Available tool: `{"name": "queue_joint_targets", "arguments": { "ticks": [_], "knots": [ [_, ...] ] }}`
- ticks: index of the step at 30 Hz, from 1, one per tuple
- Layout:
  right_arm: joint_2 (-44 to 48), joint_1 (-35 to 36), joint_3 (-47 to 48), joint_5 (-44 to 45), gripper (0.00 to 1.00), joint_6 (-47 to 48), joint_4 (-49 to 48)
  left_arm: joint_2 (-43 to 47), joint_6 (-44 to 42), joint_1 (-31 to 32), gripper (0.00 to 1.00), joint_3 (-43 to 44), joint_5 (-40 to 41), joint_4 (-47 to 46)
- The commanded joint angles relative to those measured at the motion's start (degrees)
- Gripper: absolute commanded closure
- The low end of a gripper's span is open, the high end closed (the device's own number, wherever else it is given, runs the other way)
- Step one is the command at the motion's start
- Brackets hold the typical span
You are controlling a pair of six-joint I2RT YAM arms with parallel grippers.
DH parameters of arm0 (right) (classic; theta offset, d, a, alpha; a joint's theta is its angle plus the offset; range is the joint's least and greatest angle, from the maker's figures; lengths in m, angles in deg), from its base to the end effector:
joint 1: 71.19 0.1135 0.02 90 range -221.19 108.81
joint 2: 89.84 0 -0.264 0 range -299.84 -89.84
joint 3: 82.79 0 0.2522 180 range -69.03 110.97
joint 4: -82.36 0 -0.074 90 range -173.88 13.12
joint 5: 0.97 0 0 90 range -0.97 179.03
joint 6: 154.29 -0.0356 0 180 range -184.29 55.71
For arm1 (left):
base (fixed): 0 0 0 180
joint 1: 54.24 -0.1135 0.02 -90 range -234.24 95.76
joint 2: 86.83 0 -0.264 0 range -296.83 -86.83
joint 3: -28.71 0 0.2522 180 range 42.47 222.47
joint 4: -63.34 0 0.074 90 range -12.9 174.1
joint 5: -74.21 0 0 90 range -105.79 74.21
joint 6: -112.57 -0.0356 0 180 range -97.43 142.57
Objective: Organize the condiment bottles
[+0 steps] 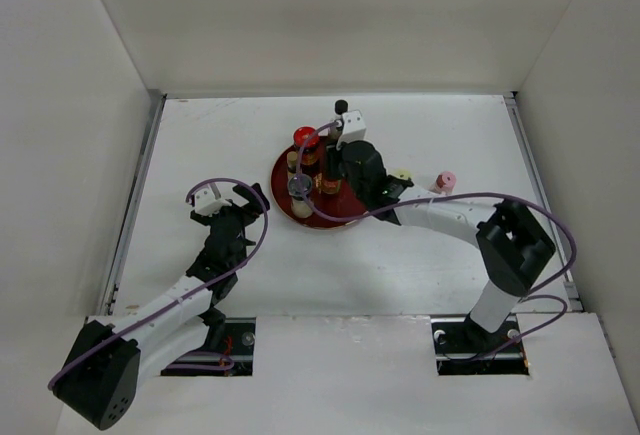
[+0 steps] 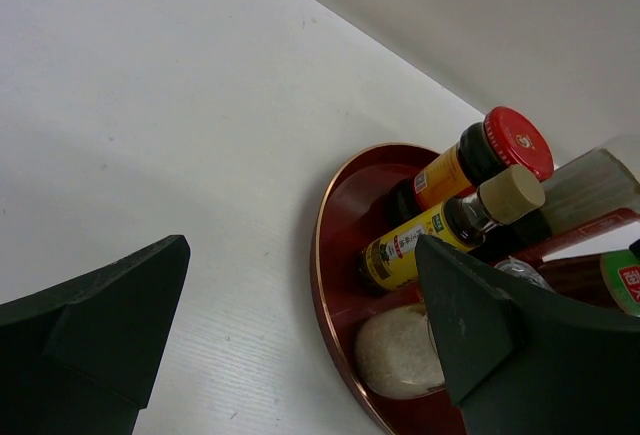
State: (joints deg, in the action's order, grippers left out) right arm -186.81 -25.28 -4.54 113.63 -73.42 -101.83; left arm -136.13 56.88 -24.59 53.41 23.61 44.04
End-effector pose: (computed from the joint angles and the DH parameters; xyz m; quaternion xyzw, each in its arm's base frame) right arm 0.2847 0.2726 0.2679 -0.1201 0.7744 0.1269 0.6081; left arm 0.1661 -0.0685 0.1993 -0.2552 0.6860 -0.1246 0.6699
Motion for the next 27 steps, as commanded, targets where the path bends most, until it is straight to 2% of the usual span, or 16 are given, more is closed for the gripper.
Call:
{"name": "queue_joint_targets", "arguments": {
  "ticks": [1, 9, 13, 16, 20, 24, 27],
  "knots": [
    [-0.50, 0.89, 5.29, 1.68, 0.62, 1.39, -11.49, -0.01, 0.50, -0.07, 0.00, 0.05, -0.64, -3.06],
    [-4.02, 1.50, 5.56, 2.47, 0.53, 2.80, -11.14, -0.27, 0.59, -0.43, 0.00, -0.13, -0.81, -3.33],
    [-2.97, 1.68, 5.30, 2.65, 0.34, 2.71, -10.70, -0.01, 0.59, -0.25, 0.00, -0.04, -0.99, -3.33],
    [0.10, 2.29, 5.03, 2.73, 0.25, 2.80, -9.65, -0.27, 0.59, -0.51, 0.00, -0.13, -0.99, -3.33],
    [5.98, 2.38, 2.85, 3.08, 0.22, 1.83, -7.45, 0.17, 0.59, -0.34, 0.00, -0.13, -0.99, -3.33],
    [14.42, 2.38, -4.61, 4.14, 0.19, -0.80, -6.57, -0.01, 0.59, -0.43, 0.00, -0.04, -0.99, -3.24],
    [21.19, -0.15, -12.08, 6.50, 0.17, -4.40, -5.43, 0.78, 0.59, -0.16, 0.00, -0.30, -0.81, -3.24]
  ]
}}
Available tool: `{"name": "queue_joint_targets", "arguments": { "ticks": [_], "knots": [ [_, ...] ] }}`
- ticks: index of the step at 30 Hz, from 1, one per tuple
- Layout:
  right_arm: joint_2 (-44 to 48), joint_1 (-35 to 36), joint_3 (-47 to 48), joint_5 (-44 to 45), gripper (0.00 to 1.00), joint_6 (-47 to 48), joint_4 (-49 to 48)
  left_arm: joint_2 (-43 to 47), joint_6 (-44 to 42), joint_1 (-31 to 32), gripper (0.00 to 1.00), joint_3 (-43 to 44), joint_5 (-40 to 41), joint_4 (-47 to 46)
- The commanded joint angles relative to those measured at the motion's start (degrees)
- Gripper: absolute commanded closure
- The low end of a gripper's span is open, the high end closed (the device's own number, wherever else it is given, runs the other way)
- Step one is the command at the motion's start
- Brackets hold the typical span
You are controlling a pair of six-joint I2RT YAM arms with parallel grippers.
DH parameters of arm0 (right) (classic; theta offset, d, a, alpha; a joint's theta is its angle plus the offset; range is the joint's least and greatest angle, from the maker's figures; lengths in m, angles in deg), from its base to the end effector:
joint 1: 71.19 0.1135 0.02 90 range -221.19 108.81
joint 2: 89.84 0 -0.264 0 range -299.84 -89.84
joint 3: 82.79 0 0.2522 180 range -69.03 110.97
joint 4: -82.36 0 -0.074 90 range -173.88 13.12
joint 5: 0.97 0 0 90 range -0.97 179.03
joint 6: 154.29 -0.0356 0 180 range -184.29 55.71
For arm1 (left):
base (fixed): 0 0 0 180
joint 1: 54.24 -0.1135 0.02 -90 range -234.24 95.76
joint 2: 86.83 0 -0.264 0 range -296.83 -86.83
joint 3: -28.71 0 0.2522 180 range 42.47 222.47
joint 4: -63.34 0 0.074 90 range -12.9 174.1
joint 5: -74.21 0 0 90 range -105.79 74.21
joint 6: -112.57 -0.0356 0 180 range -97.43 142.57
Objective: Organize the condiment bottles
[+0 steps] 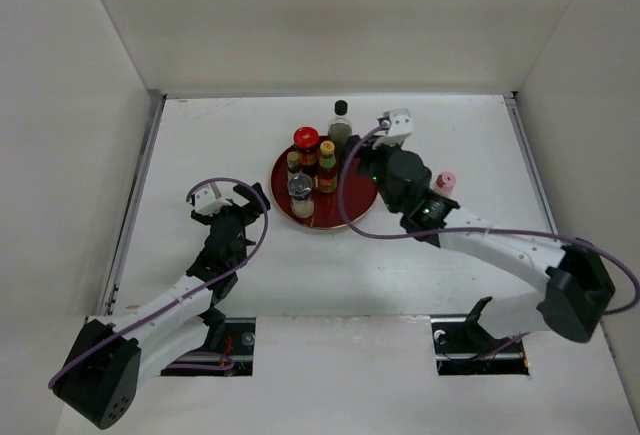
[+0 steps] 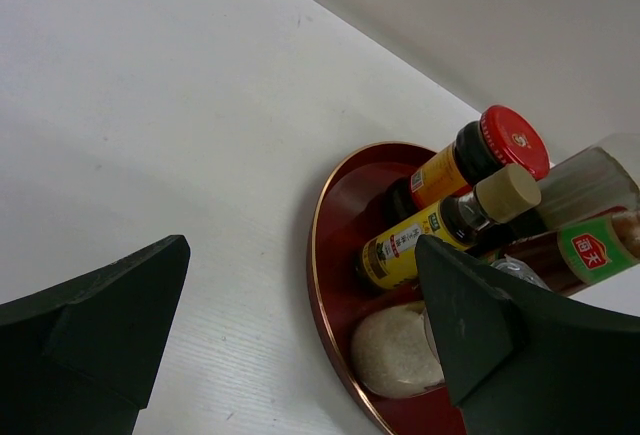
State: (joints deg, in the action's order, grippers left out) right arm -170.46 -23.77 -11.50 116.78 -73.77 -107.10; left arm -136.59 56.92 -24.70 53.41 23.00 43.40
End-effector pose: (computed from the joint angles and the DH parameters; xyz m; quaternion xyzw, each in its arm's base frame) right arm 0.2364 0.2328 0.3333 -0.0624 0.7036 0.1785 0.6849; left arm 0.1670 -0.0690 0.1991 -0.2531 0.6861 -0.1288 0.6698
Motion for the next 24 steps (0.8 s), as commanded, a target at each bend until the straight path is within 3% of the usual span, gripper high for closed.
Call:
{"name": "queue_joint_targets", "arguments": {
  "ticks": [1, 7, 14, 24],
  "knots": [
    [6.60, -2.72, -7.50, 4.50, 0.15, -5.54, 0.98, 1.24, 0.54, -0.32, 0.00, -0.39, -0.20, -2.61],
    [9.17, -10.63, -14.20, 5.91, 0.09, -9.33, 11.69, 1.07, 0.54, -0.05, 0.00, -0.22, -0.29, -2.69],
    [4.34, -12.75, -14.57, 7.50, 0.08, -10.12, 14.69, 0.45, 0.63, -0.14, 0.00, -0.13, -0.29, -2.69],
    [-5.16, -14.86, -10.25, 6.79, 0.28, -11.09, 12.42, -0.16, 0.63, -0.14, 0.00, 0.05, -0.38, -2.69]
  ]
}}
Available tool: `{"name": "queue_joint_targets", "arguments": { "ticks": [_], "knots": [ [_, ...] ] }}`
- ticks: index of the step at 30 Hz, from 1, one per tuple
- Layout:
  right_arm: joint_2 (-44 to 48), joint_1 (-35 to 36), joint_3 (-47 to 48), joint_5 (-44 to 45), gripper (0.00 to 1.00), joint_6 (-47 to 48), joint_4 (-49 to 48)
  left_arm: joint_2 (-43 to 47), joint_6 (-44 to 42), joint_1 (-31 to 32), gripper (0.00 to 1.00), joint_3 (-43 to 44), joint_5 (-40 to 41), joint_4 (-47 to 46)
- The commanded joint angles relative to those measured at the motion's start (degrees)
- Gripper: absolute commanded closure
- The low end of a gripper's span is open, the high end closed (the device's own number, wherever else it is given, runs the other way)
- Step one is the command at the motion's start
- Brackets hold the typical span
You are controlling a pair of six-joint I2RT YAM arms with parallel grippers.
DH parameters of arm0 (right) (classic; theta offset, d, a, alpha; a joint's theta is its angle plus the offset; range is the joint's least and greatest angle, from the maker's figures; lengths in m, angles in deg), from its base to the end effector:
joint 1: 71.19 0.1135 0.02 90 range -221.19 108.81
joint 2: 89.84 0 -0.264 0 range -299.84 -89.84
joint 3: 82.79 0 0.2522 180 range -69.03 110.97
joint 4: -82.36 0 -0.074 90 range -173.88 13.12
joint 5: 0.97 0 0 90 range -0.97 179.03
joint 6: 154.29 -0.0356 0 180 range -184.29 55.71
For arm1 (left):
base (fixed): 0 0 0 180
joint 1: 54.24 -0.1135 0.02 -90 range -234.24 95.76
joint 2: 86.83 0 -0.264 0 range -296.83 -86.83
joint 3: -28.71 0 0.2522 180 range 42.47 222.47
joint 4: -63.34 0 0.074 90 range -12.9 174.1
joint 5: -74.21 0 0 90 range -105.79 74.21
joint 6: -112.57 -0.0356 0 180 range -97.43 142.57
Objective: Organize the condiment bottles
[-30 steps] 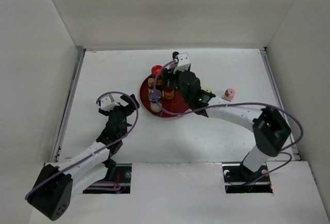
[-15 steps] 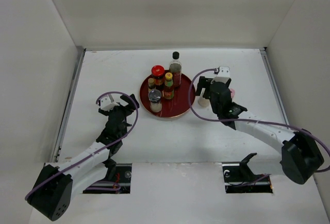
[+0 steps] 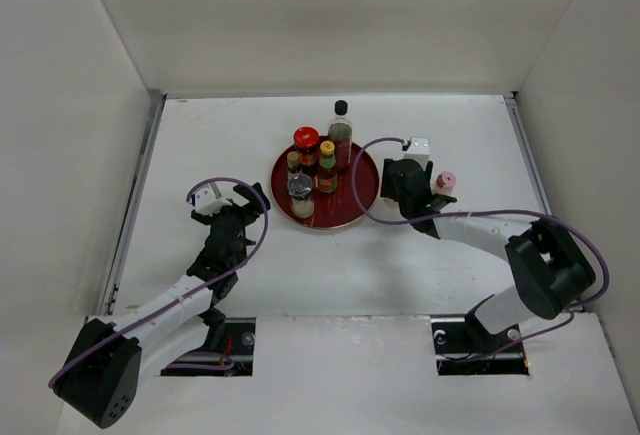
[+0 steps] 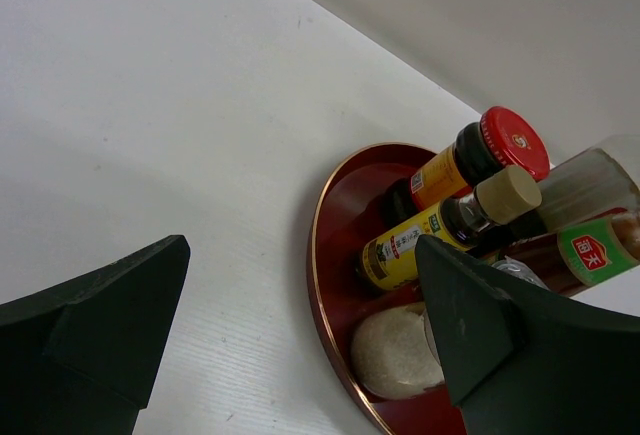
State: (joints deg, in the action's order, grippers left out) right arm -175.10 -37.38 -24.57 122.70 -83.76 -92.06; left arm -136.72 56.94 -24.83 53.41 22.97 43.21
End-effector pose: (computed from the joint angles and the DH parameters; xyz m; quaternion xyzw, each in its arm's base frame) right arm 0.2686 0.1562 0.2061 0.0332 0.8504 -0.0211 0.5246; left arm 0.1673 -0.0687 0.1991 -0.2540 0.6855 -0.1287 0.6701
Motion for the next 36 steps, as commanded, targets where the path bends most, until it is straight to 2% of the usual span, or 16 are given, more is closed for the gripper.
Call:
{"name": "queue_joint_targets", "arguments": {
  "ticks": [1, 4, 9, 11, 14, 18, 27, 36],
  "knots": [
    [-0.96, -1.41, 2.73, 1.04, 0.31, -1.19, -3.41, -0.12, 0.61, -0.01, 0.00, 0.05, -0.44, -2.50],
    [-2.19, -1.42, 2.47, 1.40, 0.33, -0.93, -6.13, 0.32, 0.61, 0.43, 0.00, 0.13, -0.44, -2.50],
    [-2.03, -1.42, 2.99, 2.80, 0.50, -0.31, -6.76, -1.18, 0.70, 0.16, 0.00, 0.31, -0.53, -2.76],
    [-0.01, -1.33, 2.64, 4.11, 0.52, 0.74, -6.84, -0.48, 0.61, 0.43, 0.00, 0.14, -0.53, -2.76],
    [5.43, 0.94, 1.85, 6.75, 0.52, 2.58, -6.84, -0.30, 0.61, 0.08, 0.00, -0.04, -0.27, -2.85],
    [8.44, 5.87, 1.93, 4.66, 0.52, 3.21, -7.90, -1.44, 0.70, 0.43, 0.00, 0.31, -0.62, -2.94],
    [-2.98, 14.31, 7.91, -1.41, 0.52, 0.57, -12.03, -0.65, 0.61, 0.08, 0.00, -0.30, -0.18, -3.46],
    [-9.31, 15.64, 9.06, -2.38, 0.48, 0.83, -13.70, -1.35, 0.70, -0.19, 0.00, -0.13, -0.62, -3.55]
  ]
}}
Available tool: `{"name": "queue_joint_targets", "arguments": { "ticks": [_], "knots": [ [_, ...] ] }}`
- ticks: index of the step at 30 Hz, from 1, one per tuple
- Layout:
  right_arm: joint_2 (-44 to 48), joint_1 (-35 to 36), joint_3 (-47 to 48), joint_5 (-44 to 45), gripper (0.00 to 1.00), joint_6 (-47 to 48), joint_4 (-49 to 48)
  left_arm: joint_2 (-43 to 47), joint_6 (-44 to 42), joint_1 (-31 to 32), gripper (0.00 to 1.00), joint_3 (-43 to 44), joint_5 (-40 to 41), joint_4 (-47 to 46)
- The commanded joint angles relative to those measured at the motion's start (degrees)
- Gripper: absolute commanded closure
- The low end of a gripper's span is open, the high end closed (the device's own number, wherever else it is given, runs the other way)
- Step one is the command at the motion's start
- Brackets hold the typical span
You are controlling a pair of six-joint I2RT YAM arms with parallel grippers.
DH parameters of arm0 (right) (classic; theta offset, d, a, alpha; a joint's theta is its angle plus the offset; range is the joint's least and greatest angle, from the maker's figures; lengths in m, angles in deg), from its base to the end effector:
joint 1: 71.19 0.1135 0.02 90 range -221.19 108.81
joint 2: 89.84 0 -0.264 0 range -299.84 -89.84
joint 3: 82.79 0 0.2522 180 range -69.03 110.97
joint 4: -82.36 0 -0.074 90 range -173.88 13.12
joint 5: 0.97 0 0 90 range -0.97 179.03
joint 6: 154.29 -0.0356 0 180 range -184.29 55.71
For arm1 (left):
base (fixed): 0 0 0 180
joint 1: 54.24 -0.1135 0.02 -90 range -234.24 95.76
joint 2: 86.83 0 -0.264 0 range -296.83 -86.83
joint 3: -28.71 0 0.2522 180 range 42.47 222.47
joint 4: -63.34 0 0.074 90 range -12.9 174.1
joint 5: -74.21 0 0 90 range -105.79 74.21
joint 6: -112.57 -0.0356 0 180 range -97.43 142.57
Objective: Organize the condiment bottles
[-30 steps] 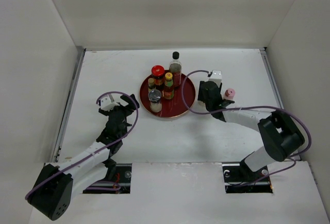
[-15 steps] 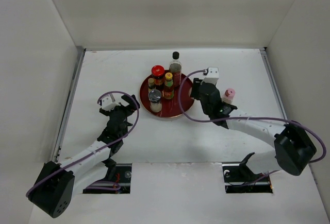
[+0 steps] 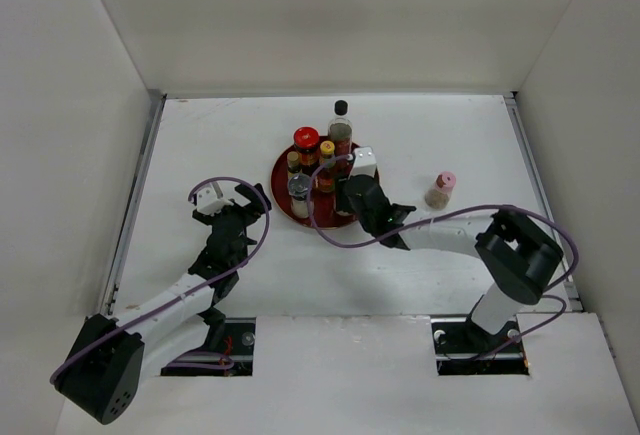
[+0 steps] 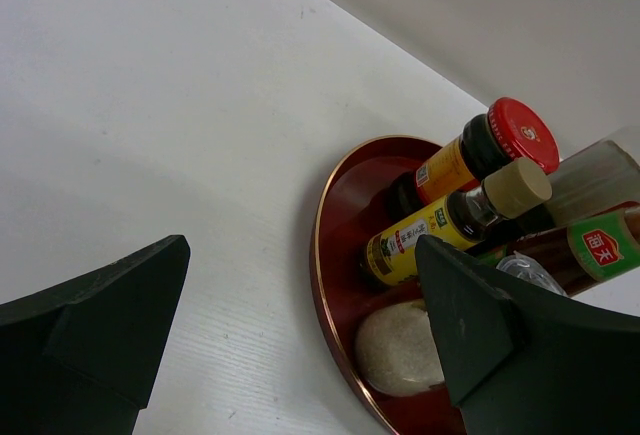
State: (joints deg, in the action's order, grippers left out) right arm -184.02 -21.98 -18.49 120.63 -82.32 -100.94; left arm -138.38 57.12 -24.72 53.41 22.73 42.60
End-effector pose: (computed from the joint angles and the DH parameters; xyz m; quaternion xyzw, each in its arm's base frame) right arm 0.2436 0.2537 0.2045 -0.0821 0.8269 0.0871 0.5494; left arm 0.1694 -0.0704 0.1955 -0.2511 0.6918 -0.1267 0.6651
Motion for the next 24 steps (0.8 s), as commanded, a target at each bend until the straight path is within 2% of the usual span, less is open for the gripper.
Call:
{"name": "queue_joint_targets", "arguments": {
  "ticks": [1, 4, 6, 8, 11, 14, 19, 24],
  "knots": [
    [-0.75, 0.23, 2.72, -0.22, 0.45, -0.61, -5.09, 0.14, 0.52, -0.30, 0.00, 0.05, -0.38, -2.85],
    [-1.80, 0.23, 2.80, -0.48, 0.36, -0.26, -4.65, 1.01, 0.52, 0.06, 0.00, -0.04, -0.47, -2.68],
    [-1.02, 0.49, 2.89, -0.83, 0.26, 0.18, -4.21, 1.10, 0.52, -0.12, 0.00, -0.30, -0.29, -2.94],
    [0.82, 0.49, 2.54, -0.83, 0.18, 0.27, -4.21, 0.49, 0.52, -0.30, 0.00, -0.13, -0.47, -2.94],
    [5.64, 0.14, 1.49, -0.92, 0.11, 0.36, -3.60, 0.75, 0.52, 0.06, 0.00, -0.04, -0.64, -2.76],
    [12.67, -2.66, -0.79, 1.44, 0.08, -0.52, -1.58, 0.31, 0.52, -0.21, 0.00, -0.22, -0.46, -2.94],
    [22.52, -11.09, -7.99, 13.12, 0.05, -2.63, 0.35, 0.66, 0.52, 0.41, 0.00, 0.05, -0.91, -2.94],
    [24.30, -20.24, -10.90, 19.73, 0.01, -2.11, 5.80, 1.19, 0.70, 0.50, 0.00, -0.04, -0.99, -2.76]
  ]
}}
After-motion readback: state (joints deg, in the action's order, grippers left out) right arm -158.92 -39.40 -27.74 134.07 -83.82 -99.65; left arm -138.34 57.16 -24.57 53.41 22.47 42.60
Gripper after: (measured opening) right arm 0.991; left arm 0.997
